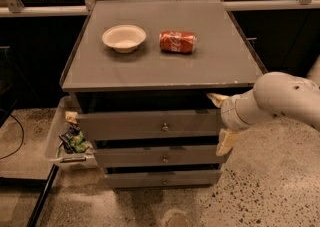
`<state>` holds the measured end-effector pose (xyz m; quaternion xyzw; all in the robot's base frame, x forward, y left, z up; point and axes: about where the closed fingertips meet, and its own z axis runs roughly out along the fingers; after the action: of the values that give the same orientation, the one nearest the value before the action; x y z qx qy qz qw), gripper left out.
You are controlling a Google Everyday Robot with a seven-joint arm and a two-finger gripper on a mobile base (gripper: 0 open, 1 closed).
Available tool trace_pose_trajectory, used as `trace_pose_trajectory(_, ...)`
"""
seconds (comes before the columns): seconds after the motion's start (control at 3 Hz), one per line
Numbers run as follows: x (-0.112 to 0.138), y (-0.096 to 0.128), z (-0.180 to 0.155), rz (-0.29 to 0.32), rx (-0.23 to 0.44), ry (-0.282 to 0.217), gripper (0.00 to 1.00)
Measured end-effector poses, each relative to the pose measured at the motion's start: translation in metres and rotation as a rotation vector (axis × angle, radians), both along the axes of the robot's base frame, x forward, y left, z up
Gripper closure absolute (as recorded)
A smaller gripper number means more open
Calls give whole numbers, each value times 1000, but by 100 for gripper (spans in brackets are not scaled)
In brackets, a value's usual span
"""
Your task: Open top drawer
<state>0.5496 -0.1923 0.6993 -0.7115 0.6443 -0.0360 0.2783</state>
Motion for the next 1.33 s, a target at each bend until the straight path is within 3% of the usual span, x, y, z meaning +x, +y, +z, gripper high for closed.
trace_pose_trajectory(1.33, 44, 9, -28, 97, 110, -12, 0)
